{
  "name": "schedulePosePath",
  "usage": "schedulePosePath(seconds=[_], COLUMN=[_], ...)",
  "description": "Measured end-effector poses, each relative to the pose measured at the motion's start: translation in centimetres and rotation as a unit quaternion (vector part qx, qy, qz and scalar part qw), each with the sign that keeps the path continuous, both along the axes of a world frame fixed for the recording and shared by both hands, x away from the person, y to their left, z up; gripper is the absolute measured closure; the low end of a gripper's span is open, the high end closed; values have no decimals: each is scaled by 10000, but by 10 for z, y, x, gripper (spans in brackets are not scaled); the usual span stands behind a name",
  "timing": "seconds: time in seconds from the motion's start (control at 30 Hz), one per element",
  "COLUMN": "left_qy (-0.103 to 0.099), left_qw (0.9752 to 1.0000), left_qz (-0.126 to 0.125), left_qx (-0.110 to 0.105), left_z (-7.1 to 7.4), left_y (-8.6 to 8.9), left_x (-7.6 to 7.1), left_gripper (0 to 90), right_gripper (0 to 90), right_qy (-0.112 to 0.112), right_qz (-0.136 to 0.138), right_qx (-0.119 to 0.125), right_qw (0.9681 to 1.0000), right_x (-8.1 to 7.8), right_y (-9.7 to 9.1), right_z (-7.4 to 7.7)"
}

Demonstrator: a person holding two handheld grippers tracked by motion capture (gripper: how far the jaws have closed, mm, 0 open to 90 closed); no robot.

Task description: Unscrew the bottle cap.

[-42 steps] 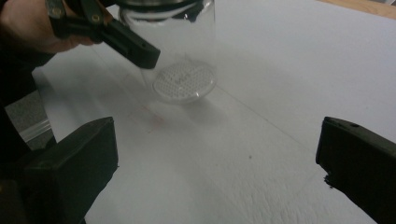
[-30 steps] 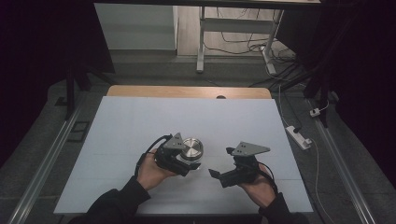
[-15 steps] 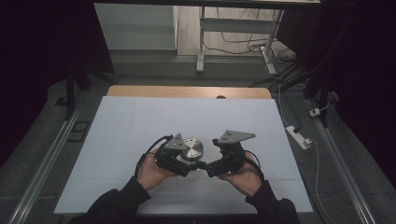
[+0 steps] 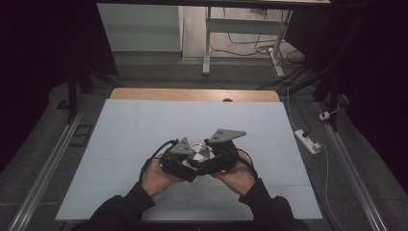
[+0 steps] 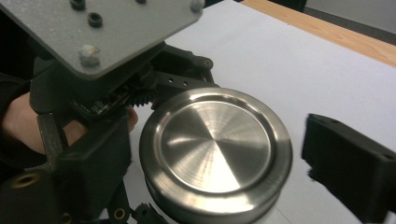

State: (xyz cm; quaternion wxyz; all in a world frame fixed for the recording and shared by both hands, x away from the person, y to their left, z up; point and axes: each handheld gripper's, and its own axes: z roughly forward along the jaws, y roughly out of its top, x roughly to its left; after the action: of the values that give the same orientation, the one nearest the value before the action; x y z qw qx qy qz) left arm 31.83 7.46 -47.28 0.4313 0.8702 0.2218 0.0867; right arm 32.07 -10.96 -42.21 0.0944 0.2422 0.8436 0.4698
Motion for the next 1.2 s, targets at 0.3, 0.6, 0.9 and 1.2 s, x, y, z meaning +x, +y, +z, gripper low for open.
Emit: schedulePosePath(seconds=[0.3, 0.6, 0.9, 1.2], left_qy=[67, 62, 76, 124], left_qw=[10000, 9991, 9972, 9998], left_qz=[-16, -417, -744, -159], left_qx=[-43, -13, -30, -76], left_z=[0, 1, 2, 1], left_y=[0, 2, -2, 1], left_x=[0, 0, -3, 0], left_gripper=[156, 156, 156, 156], right_gripper=[199, 199, 150, 12], right_qy=[-63, 15, 93, 15], right_qz=[105, 779, 1859, 735], right_qx=[-8, 2, 225, -67], right_qw=[9999, 9970, 9823, 9973], right_x=[2, 9, 23, 7], right_y=[2, -5, -19, -8], right_z=[0, 1, -3, 5])
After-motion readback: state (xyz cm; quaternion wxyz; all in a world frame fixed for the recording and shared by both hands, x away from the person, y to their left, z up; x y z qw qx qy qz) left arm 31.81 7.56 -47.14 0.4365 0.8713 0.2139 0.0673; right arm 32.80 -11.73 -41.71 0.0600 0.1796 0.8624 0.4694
